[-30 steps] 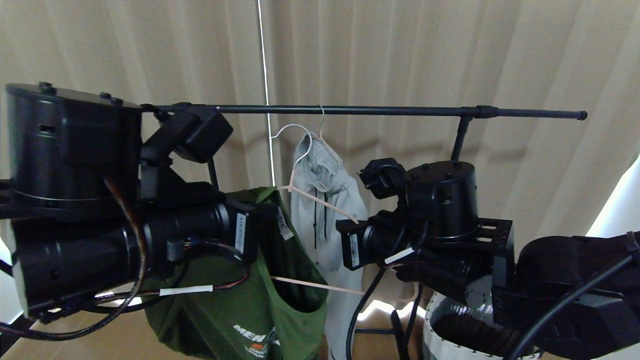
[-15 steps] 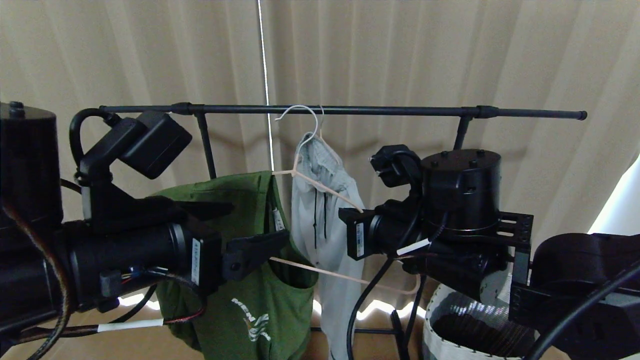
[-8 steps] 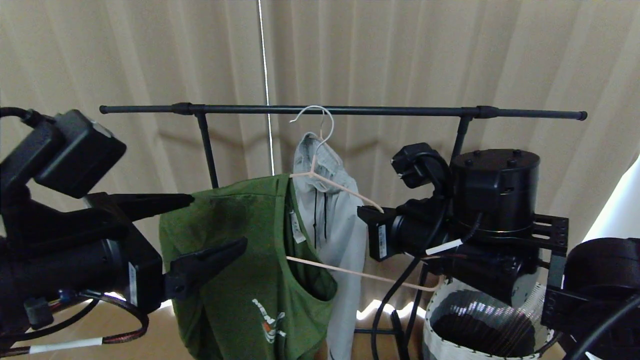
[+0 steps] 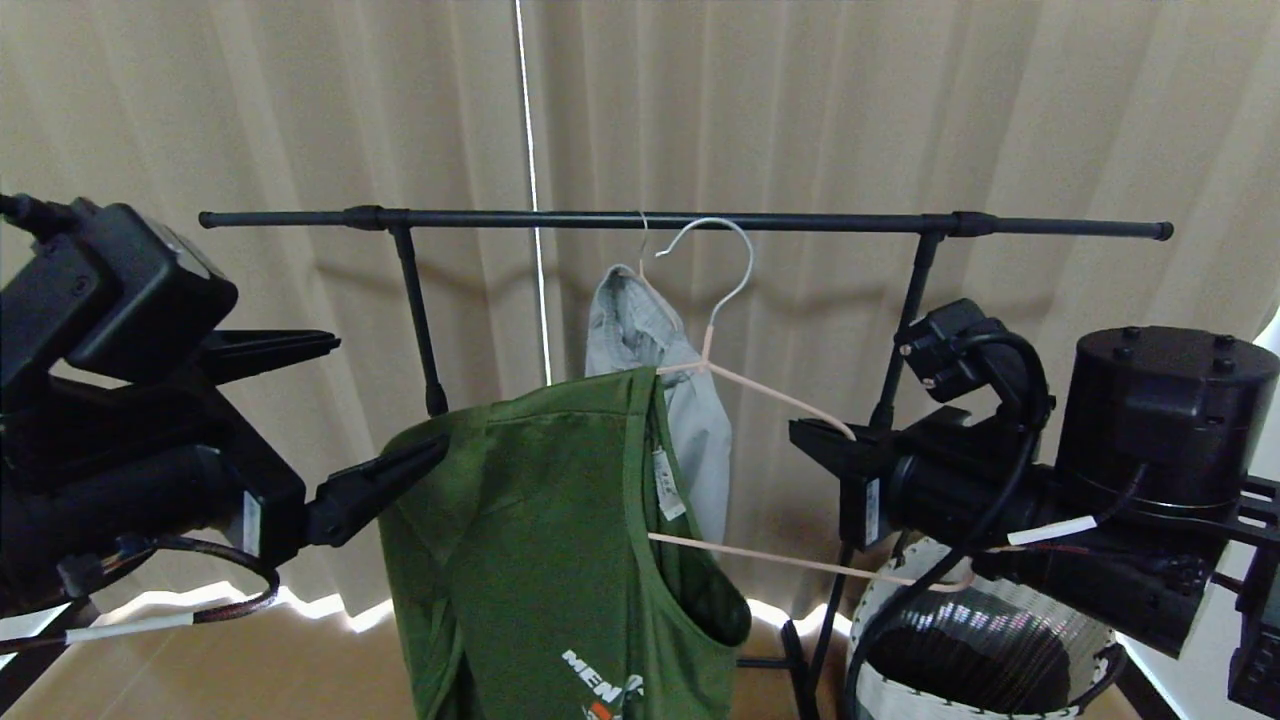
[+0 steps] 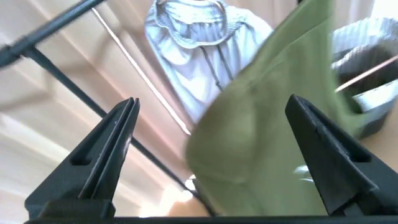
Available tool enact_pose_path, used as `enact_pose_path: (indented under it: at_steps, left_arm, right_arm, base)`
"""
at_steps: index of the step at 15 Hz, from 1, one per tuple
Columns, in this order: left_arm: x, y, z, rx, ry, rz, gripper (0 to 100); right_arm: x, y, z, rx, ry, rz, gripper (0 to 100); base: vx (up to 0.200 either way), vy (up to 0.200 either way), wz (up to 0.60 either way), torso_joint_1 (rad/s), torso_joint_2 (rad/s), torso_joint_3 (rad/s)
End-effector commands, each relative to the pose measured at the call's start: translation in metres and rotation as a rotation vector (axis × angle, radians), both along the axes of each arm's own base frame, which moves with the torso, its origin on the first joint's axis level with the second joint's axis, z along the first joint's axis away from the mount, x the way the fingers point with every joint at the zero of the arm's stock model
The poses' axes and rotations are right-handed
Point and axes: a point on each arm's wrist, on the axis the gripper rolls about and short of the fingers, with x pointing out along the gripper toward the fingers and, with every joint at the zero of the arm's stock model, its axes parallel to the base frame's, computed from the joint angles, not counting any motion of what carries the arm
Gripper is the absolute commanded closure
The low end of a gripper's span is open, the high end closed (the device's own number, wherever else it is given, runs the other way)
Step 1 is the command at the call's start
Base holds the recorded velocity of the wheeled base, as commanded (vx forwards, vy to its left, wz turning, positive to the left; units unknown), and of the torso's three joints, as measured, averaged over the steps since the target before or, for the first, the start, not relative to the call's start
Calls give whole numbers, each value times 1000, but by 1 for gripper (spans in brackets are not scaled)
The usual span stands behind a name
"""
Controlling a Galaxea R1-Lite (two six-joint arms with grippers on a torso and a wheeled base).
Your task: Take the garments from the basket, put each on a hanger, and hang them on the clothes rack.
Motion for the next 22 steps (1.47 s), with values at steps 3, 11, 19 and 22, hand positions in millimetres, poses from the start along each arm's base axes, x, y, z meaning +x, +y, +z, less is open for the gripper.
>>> enact_pose_path:
  at_steps: [3,11,19,22]
  left_arm:
    - [19,-11,1,74,-14,-87,0]
    - [48,-31,4,192,-88,-308,0]
    - [30,-22,13,148,-129,-395,0]
    - [31,-21,7,156,-109,-394,0]
  right_arm:
    - [-3,-3,-4,15,-14,28,100]
    - [-2,0,-2,-26,-48,83,100]
    - [1,2,-4,-46,-76,91,100]
    - [1,3,-2,-38,-91,90,100]
  base:
    - [0,0,0,0,0,0]
    - [0,0,0,0,0,0]
    - [0,0,0,0,0,0]
    - [0,0,0,0,0,0]
